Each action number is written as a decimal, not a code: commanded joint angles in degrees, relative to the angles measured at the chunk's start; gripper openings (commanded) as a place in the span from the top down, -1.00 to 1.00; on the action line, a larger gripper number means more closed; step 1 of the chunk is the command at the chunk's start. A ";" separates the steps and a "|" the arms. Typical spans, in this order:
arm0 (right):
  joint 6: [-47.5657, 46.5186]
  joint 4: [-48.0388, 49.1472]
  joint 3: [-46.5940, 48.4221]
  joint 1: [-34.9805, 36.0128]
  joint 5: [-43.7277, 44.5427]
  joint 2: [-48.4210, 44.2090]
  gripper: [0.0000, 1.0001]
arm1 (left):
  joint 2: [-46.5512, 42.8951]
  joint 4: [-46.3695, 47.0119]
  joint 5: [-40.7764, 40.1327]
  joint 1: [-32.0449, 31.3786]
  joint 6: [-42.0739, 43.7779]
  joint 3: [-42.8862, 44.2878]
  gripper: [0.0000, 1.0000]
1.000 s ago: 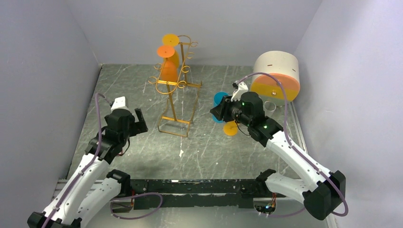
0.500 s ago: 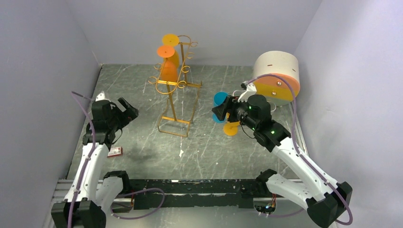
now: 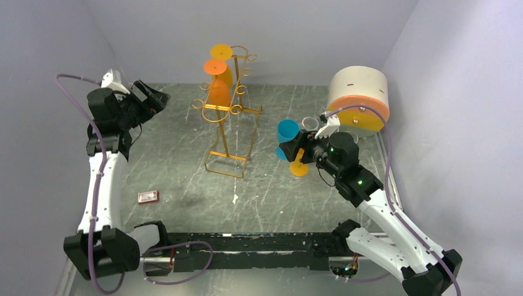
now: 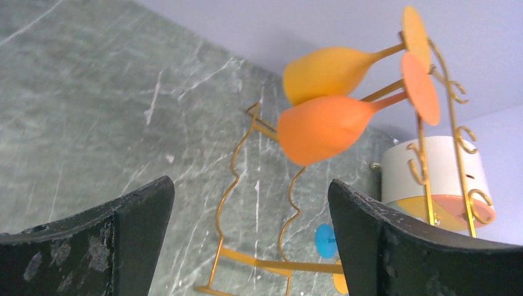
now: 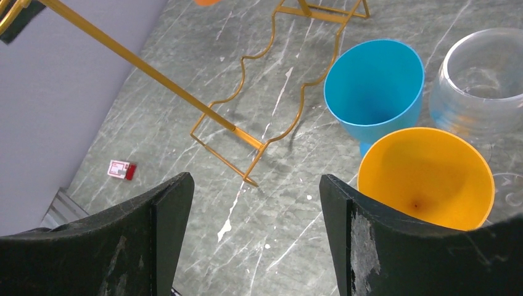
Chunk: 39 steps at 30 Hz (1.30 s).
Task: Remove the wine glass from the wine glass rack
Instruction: Pick up the wine glass from the wine rack.
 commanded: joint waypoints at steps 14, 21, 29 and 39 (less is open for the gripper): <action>-0.82 -1.37 2.47 -0.28 -1.83 3.11 -0.59 | 21.80 8.54 19.68 -1.72 -2.09 22.81 -0.96; -0.33 -1.97 2.27 -0.16 -1.95 2.92 -0.60 | 30.09 2.95 20.61 -8.32 0.19 34.17 -0.88; 0.24 -2.56 2.05 -0.23 -2.59 2.51 -0.60 | 35.14 -0.17 19.01 -12.54 1.70 40.54 -0.68; 0.27 -2.96 2.21 -0.28 -2.87 2.77 -0.60 | 38.28 -3.75 16.37 -14.39 3.22 43.80 -0.51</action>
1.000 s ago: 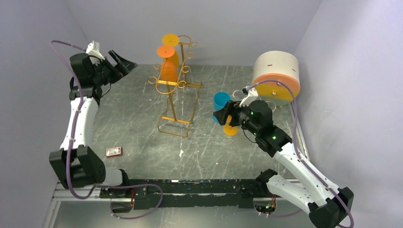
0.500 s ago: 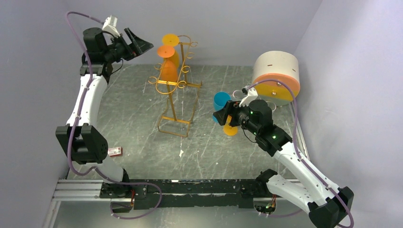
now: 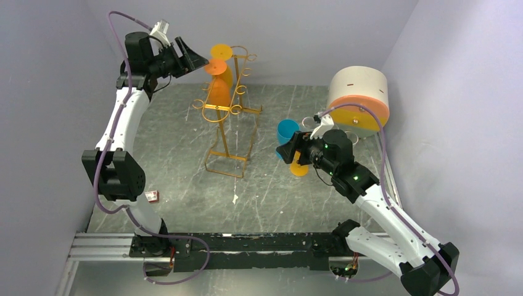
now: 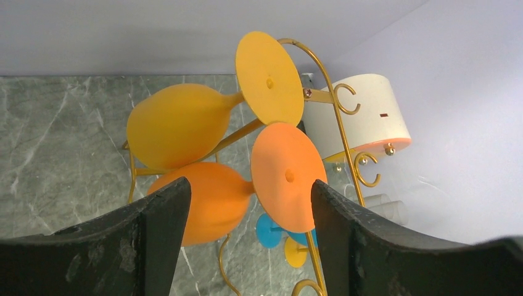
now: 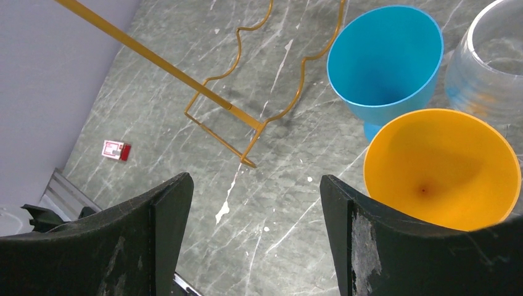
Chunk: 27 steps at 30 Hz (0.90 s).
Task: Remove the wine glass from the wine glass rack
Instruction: Pick up the wine glass from the wine rack.
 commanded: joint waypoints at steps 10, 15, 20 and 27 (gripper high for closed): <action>0.67 -0.72 1.67 -0.23 -0.82 0.63 -0.60 | 3.18 -7.27 -2.95 -2.98 5.28 5.89 -0.26; 0.19 -1.25 1.55 -0.23 -0.58 0.72 -0.61 | 3.57 -6.44 -3.25 -2.90 3.79 6.09 -0.10; 0.16 -1.02 1.24 -0.24 -0.27 0.83 -0.61 | 2.92 -4.92 -3.64 -2.90 2.09 5.27 0.11; -0.34 -2.02 1.75 -0.16 0.37 1.29 -0.61 | 3.52 -5.93 -0.92 -2.83 2.64 6.38 0.42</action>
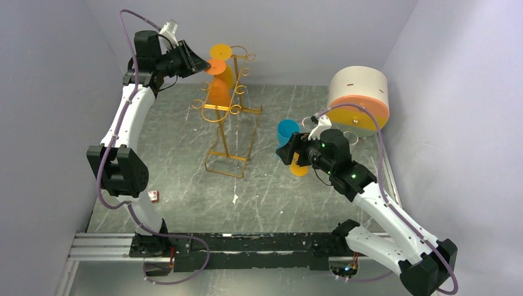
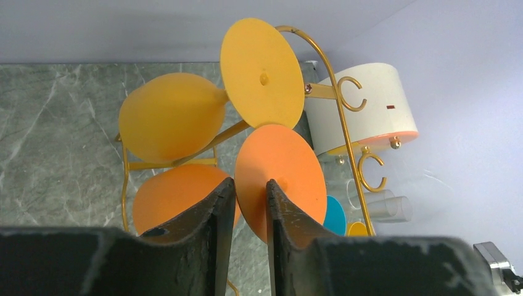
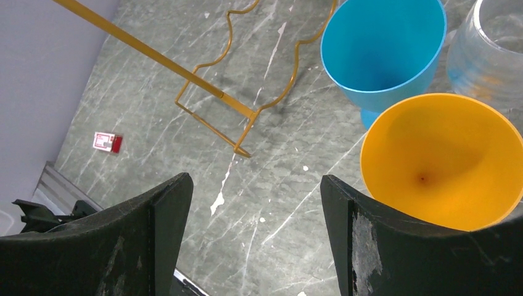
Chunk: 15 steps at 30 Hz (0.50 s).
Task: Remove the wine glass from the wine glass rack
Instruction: Pick up the wine glass from the wine rack.
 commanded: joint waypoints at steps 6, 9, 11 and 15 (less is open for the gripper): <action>-0.38 1.08 1.42 -0.22 -2.35 -0.25 -0.61 | 0.79 -2.54 2.99 -0.02 1.45 1.87 0.48; 0.43 1.94 1.49 -0.19 -3.42 -0.20 -0.61 | 0.55 -2.68 3.27 0.21 1.98 1.51 0.54; 0.50 2.17 1.34 -0.23 -3.60 -0.05 -0.61 | 0.35 -2.68 3.48 0.56 1.94 1.40 0.61; 0.00 2.40 1.82 -0.28 -6.74 0.76 -0.62 | -0.79 -1.26 4.11 1.24 1.07 0.30 0.78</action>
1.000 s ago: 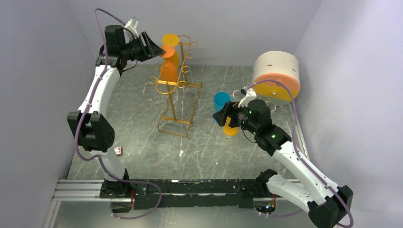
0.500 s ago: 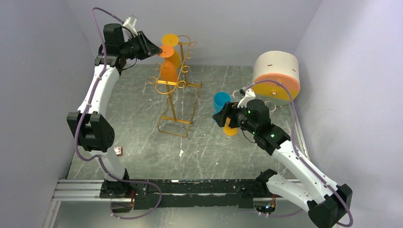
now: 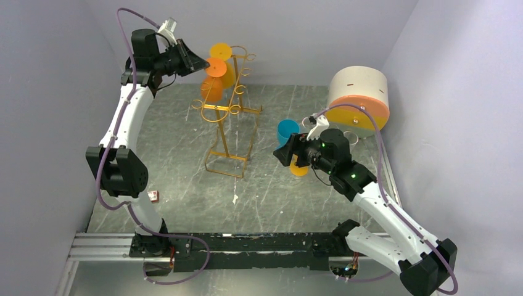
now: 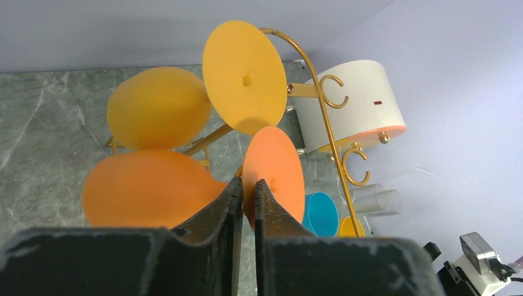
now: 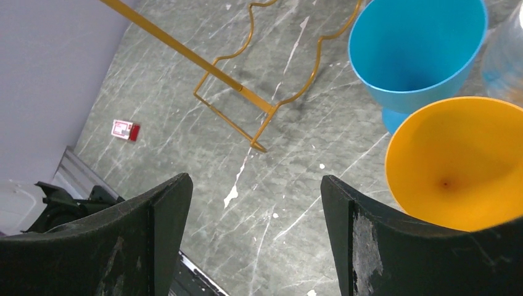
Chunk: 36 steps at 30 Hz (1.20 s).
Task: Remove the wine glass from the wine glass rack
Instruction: Pick up the wine glass from the wine rack.
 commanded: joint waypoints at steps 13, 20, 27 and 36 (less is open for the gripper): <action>0.86 3.10 1.85 -0.30 -4.67 1.47 -0.62 | -0.27 -2.26 6.29 1.93 0.85 -0.72 0.57; 0.93 3.24 1.77 -0.26 -4.38 1.82 -0.62 | 0.50 -1.69 9.51 1.94 0.40 -0.20 0.61; 0.69 2.98 2.01 -0.25 -4.17 2.51 -0.62 | -0.79 -0.82 8.76 1.95 0.23 -1.41 0.85; 0.30 2.64 2.49 -0.19 -3.96 2.64 -0.62 | -3.41 7.11 10.69 2.44 -8.52 -3.84 0.86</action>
